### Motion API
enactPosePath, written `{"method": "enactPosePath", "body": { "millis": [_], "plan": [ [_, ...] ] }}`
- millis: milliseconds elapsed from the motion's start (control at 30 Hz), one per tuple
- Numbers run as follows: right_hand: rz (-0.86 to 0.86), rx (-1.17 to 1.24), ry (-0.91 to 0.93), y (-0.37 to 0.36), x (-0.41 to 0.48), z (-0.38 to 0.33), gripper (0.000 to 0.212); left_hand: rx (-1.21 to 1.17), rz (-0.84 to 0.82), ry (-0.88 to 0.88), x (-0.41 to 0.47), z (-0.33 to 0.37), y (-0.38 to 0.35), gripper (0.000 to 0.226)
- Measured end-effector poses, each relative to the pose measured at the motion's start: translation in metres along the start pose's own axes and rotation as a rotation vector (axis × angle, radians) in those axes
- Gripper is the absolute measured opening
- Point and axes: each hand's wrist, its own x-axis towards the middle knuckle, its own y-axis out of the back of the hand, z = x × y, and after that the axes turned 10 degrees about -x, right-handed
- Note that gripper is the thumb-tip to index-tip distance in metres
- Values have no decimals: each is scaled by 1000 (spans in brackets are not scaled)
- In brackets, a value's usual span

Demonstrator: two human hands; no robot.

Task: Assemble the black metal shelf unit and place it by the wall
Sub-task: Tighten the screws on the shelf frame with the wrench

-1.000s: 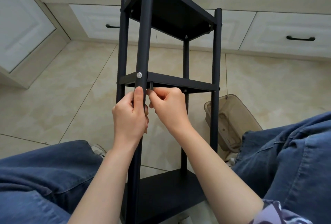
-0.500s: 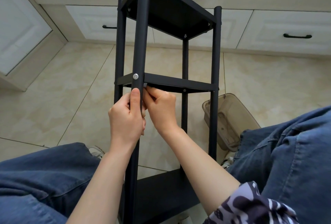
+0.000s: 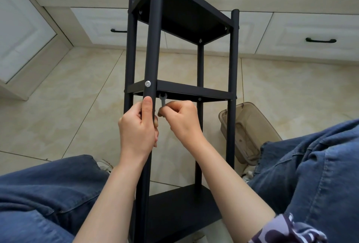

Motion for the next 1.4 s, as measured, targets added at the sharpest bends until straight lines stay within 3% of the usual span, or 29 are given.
{"method": "enactPosePath", "body": {
  "millis": [733,1133,1400],
  "plan": [
    [22,-29,56,16,1,-19,31,7,-14,-6,-1,1,-1,48],
    [214,-59,321,-7,4,6,29,0,-25,-36,-4,3,-2,49],
    [333,-27,360,-25,10,14,21,-26,-58,-52,-8,5,-2,52]
  ]
}}
